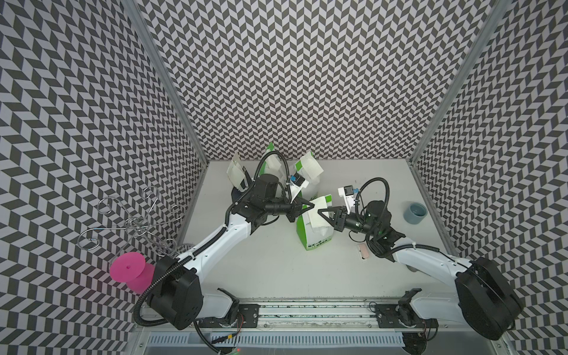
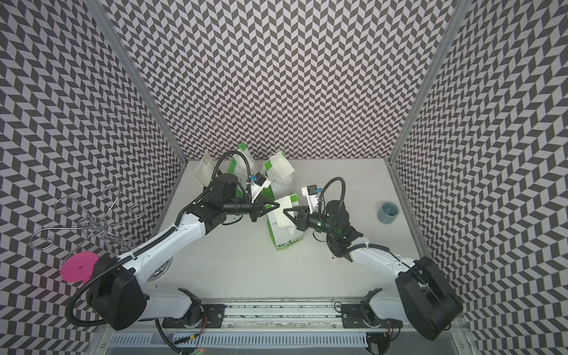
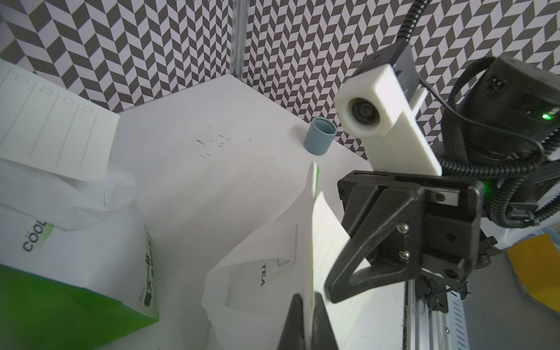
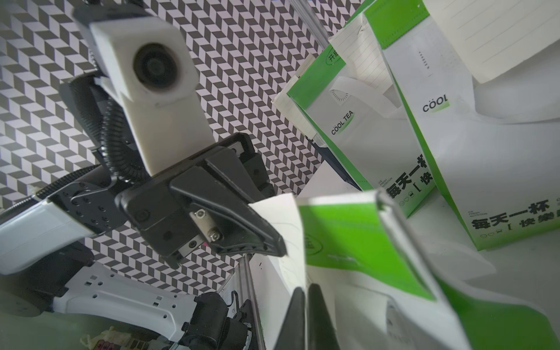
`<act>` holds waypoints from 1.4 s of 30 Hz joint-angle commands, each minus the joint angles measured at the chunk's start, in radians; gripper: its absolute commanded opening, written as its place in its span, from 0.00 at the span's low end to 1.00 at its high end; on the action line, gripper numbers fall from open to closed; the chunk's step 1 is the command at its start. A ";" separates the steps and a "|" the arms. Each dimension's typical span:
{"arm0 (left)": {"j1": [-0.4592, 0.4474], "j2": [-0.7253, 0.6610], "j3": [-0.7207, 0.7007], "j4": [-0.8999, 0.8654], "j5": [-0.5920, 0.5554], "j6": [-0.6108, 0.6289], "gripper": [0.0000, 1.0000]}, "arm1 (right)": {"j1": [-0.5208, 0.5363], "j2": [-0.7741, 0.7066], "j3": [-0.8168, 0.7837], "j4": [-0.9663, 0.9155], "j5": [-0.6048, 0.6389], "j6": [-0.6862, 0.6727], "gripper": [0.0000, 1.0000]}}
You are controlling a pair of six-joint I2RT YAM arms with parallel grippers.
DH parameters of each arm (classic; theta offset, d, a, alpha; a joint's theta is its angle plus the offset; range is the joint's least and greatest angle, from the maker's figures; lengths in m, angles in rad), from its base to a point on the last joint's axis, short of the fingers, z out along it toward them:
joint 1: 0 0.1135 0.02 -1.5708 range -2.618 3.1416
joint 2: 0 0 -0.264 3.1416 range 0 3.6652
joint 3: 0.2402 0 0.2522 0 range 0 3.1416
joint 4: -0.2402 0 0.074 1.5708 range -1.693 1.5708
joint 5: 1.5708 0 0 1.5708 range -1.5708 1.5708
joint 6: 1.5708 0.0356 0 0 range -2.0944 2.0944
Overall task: Staple the receipts to the bags
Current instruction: Hold the receipt from the takeout bag, then pick up the stapler from the center of the board.
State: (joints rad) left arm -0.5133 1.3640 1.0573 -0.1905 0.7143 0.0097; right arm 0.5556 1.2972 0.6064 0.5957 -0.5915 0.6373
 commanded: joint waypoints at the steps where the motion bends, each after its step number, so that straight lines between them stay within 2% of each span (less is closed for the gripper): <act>1: -0.014 -0.010 0.023 -0.016 -0.038 0.007 0.00 | -0.003 -0.033 -0.004 -0.006 0.057 -0.009 0.44; 3: -0.029 -0.028 0.023 -0.028 -0.098 -0.008 0.00 | -0.002 -0.091 -0.004 -0.089 0.111 -0.029 0.60; 6: -0.060 -0.057 0.019 -0.048 -0.215 -0.043 0.00 | -0.002 -0.195 -0.001 -0.267 0.227 -0.057 0.68; 13: -0.150 -0.123 -0.007 -0.079 -0.436 -0.133 0.00 | -0.003 -0.378 -0.043 -0.661 0.443 -0.018 0.73; 17: -0.176 -0.131 -0.021 -0.086 -0.492 -0.159 0.00 | -0.008 -0.420 -0.063 -0.897 0.582 0.033 0.73; 21: -0.189 -0.124 -0.013 -0.109 -0.520 -0.165 0.00 | -0.012 -0.370 -0.028 -1.110 0.683 0.049 0.74; 24: -0.195 -0.134 -0.014 -0.122 -0.546 -0.157 0.00 | -0.018 -0.304 -0.013 -1.170 0.703 0.058 0.73; 32: -0.195 -0.147 -0.010 -0.135 -0.503 -0.143 0.00 | -0.027 -0.035 0.117 -1.230 0.794 -0.010 0.66; 34: -0.195 -0.149 -0.010 -0.137 -0.500 -0.140 0.00 | -0.028 0.037 0.157 -1.250 0.780 -0.038 0.64; 42: -0.195 -0.135 -0.003 -0.145 -0.488 -0.145 0.00 | -0.031 0.108 0.179 -1.285 0.782 -0.057 0.61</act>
State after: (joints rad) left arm -0.7010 1.2346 1.0454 -0.2932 0.2199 -0.1322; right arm 0.5312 1.3827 0.7673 -0.6521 0.1677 0.6014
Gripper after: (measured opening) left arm 0.066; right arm 0.614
